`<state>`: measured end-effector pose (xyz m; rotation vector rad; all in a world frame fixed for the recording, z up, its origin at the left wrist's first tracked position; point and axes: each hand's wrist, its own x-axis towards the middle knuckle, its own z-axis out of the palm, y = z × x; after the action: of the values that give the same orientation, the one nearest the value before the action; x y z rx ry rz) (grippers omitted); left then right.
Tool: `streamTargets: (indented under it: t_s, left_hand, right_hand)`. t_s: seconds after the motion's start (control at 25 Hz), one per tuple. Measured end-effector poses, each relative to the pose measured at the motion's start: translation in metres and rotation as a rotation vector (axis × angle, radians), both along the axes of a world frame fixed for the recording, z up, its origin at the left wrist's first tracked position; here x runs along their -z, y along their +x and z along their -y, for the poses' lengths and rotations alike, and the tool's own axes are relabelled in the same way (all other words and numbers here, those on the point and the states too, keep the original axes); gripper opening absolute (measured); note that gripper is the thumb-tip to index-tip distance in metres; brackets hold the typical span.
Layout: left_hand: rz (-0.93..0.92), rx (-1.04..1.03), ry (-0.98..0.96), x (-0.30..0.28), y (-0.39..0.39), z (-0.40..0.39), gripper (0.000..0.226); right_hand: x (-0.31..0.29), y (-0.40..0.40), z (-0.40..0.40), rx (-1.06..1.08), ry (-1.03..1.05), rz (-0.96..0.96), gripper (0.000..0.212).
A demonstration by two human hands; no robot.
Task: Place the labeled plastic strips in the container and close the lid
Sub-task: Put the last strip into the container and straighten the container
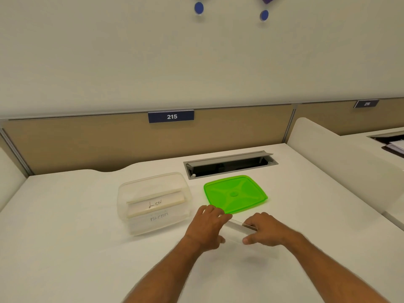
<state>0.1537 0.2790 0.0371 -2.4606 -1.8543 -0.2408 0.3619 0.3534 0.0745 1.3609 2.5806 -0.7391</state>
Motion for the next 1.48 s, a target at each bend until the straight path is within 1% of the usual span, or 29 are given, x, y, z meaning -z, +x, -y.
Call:
streamTargets:
  t_s: [0.16,0.24,0.32,0.4,0.44,0.52,0.64,0.68,0.76,0.88,0.92,1.0,1.04,1.12,1.16,1.24,1.28,1.32,1.36,1.44,1.48]
  left_hand:
    - [-0.072,-0.046,0.084,-0.011,-0.015,0.012,0.068]
    - [-0.088,-0.036,0.118,-0.017,-0.028,0.016,0.061]
    - [-0.094,0.002,0.162,-0.026,-0.041,0.022,0.056]
    - [-0.101,0.059,0.225,-0.032,-0.053,0.029,0.052]
    - [-0.102,0.08,0.259,-0.034,-0.057,0.033,0.05]
    - [-0.061,0.125,0.326,-0.036,-0.065,0.039,0.046]
    - [0.103,0.234,0.392,-0.038,-0.074,0.048,0.043]
    - [0.162,0.261,0.4,-0.039,-0.076,0.052,0.047]
    - [0.259,0.292,0.411,-0.043,-0.077,0.057,0.055]
    - [0.365,0.275,0.415,-0.049,-0.078,0.064,0.057]
    - [0.412,0.266,0.401,-0.052,-0.079,0.065,0.053]
    - [0.549,0.256,0.325,-0.055,-0.082,0.067,0.036]
    - [0.631,0.24,0.275,-0.055,-0.084,0.068,0.033]
    - [0.802,0.159,0.175,-0.051,-0.086,0.071,0.043]
    - [0.854,0.105,0.156,-0.049,-0.086,0.072,0.052]
    - [0.878,0.002,0.218,-0.045,-0.085,0.076,0.07]
    - [0.913,-0.014,0.266,-0.041,-0.085,0.077,0.074]
    - [0.989,-0.015,0.301,-0.037,-0.085,0.079,0.074]
    - [1.114,-0.032,0.302,-0.033,-0.085,0.081,0.072]
    - [1.356,-0.112,0.271,-0.031,-0.086,0.088,0.066]
    - [1.44,-0.146,0.272,-0.03,-0.087,0.091,0.062]
  right_hand:
    - [-0.011,-0.024,0.011,-0.056,0.107,-0.003,0.045]
    - [-0.014,-0.034,0.016,-0.036,0.125,-0.051,0.056]
    - [-0.018,-0.043,0.021,0.027,0.051,-0.142,0.073]
    - [-0.023,-0.051,0.026,0.131,-0.167,-0.298,0.085]
    - [-0.025,-0.055,0.028,0.187,-0.314,-0.391,0.085]
    - [-0.026,-0.062,0.03,0.298,-0.595,-0.583,0.076]
    - [-0.017,-0.071,0.032,0.383,-0.966,-0.913,0.066]
    - [-0.014,-0.074,0.034,0.384,-1.051,-0.999,0.064]
    - [-0.01,-0.082,0.039,0.373,-1.145,-1.128,0.063]
    - [-0.005,-0.092,0.044,0.317,-1.158,-1.247,0.065]
    - [-0.005,-0.094,0.045,0.308,-1.133,-1.263,0.063]
    - [-0.005,-0.097,0.045,0.328,-1.075,-1.289,0.06]
    - [-0.006,-0.099,0.045,0.342,-1.051,-1.31,0.06]
    - [-0.008,-0.102,0.044,0.381,-1.013,-1.371,0.059]
    - [-0.009,-0.102,0.043,0.413,-0.996,-1.406,0.057]
    - [-0.011,-0.103,0.04,0.488,-0.96,-1.481,0.042]
    - [-0.012,-0.102,0.038,0.524,-0.936,-1.521,0.034]
    - [-0.013,-0.102,0.037,0.556,-0.913,-1.559,0.029]
    - [-0.014,-0.101,0.036,0.583,-0.892,-1.594,0.028]
    - [-0.016,-0.1,0.034,0.623,-0.854,-1.653,0.028]
    - [-0.017,-0.1,0.034,0.634,-0.839,-1.676,0.028]
